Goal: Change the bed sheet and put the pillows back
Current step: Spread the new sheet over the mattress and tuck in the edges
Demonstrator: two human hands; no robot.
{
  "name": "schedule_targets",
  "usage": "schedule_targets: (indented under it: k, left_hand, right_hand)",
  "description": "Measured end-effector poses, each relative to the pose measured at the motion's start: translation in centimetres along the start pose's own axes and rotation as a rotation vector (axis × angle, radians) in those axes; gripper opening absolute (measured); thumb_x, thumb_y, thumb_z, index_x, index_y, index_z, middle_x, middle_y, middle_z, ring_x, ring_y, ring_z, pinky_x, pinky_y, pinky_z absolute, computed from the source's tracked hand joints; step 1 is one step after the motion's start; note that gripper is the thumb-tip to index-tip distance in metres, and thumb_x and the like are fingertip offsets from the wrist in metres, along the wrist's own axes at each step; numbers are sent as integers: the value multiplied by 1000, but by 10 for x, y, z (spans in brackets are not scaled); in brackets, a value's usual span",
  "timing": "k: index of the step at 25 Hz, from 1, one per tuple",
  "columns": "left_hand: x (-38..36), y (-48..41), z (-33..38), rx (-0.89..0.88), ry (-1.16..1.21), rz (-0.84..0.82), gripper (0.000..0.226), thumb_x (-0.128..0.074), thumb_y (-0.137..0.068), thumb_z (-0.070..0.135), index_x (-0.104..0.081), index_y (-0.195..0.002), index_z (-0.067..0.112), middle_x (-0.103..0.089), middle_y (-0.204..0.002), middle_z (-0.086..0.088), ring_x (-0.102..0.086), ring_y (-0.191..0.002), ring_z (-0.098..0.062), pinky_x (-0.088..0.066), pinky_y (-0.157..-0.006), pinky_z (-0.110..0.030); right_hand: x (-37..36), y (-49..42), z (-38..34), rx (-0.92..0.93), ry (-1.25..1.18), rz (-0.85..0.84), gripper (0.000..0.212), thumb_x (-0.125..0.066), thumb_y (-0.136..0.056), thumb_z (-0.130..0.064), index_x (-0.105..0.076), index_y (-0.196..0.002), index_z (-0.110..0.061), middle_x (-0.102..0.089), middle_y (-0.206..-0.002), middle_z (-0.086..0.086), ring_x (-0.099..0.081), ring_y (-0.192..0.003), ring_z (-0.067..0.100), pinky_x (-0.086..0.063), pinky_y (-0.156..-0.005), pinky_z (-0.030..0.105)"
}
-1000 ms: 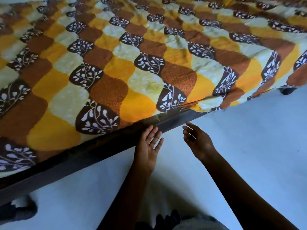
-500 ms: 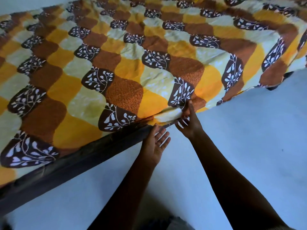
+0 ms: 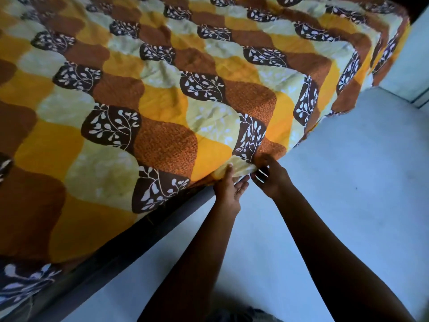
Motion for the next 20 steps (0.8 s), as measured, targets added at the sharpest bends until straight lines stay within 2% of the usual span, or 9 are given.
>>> schedule_targets:
  k: [3,5,7,8,10,11,13,16,20]
  left_hand:
    - [16,10,-3,54,-31,15,24,-57,-92,29,-55,-93,6,-60,-96,-10,-62,-72,-16,-54,-62,-24]
    - [23,21,-5,70,-13,45,25,-59,-90,28,-50,-76,10,-49,-69,-4,-57,-55,-13,-49,-50,-22]
    - [14,29,2,21,93,-11,27,-54,-93,25,-48,-70,12,-41,-59,-1,-51,-42,-9,-43,-44,-19]
    - [4,30,8,-13,187,-64,25,-49,-95,24,-50,-74,11,-47,-64,-3,-55,-45,-9,-46,-47,-19]
    - [-16,30,20,-68,366,-132,23,-39,-98,25,-54,-91,8,-59,-89,-8,-66,-75,-16,-53,-70,-27]
    - [-23,29,22,-90,425,-145,26,-35,-98,26,-53,-100,7,-60,-101,-9,-64,-92,-21,-51,-80,-35]
    - [-31,27,16,-123,520,-181,33,-32,-97,29,-50,-114,8,-57,-117,-10,-55,-114,-26,-47,-86,-45]
    - [-35,24,12,-195,646,-284,37,-33,-91,31,-50,-114,7,-58,-119,-12,-48,-125,-29,-46,-91,-49]
    - [-35,28,23,-244,686,-329,45,-38,-86,27,-45,-120,-1,-54,-120,-19,-44,-129,-34,-45,-94,-55]
  right_hand:
    - [0,-2,-4,49,44,76,10,-60,-86,-14,-55,-78,-10,-62,-84,7,-61,-75,17,-53,-70,24]
    - [5,-8,-5,77,96,103,10,-61,-87,-16,-56,-81,-11,-62,-85,6,-60,-78,15,-50,-65,22]
    - [12,-15,-6,109,207,125,16,-63,-87,-19,-54,-74,-14,-54,-76,3,-52,-70,13,-41,-59,19]
    - [14,-19,-8,125,252,132,21,-64,-86,-19,-51,-69,-14,-46,-69,3,-43,-61,14,-34,-55,20]
    - [16,-25,-9,129,250,80,29,-65,-85,-16,-46,-64,-13,-36,-62,3,-32,-50,13,-27,-48,22]
    - [16,-28,-9,114,210,27,28,-64,-86,-14,-46,-64,-12,-36,-60,4,-32,-46,11,-27,-45,21]
    - [16,-29,-12,52,40,-85,20,-59,-89,-11,-54,-71,-8,-49,-61,4,-46,-42,8,-37,-41,15]
    - [9,-30,-18,-63,-298,-275,17,-46,-95,-5,-61,-88,1,-70,-76,9,-69,-63,11,-57,-62,18]
    - [-2,-26,-32,-77,-323,-517,32,-31,-98,-19,-56,-107,0,-67,-105,14,-66,-98,21,-48,-95,30]
Point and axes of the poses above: each hand's wrist, its own y-axis away from the middle knuckle, its own x-axis out of the back of the hand, z = x × y, the point moved 5 cm from there along -y, towards the middle knuckle
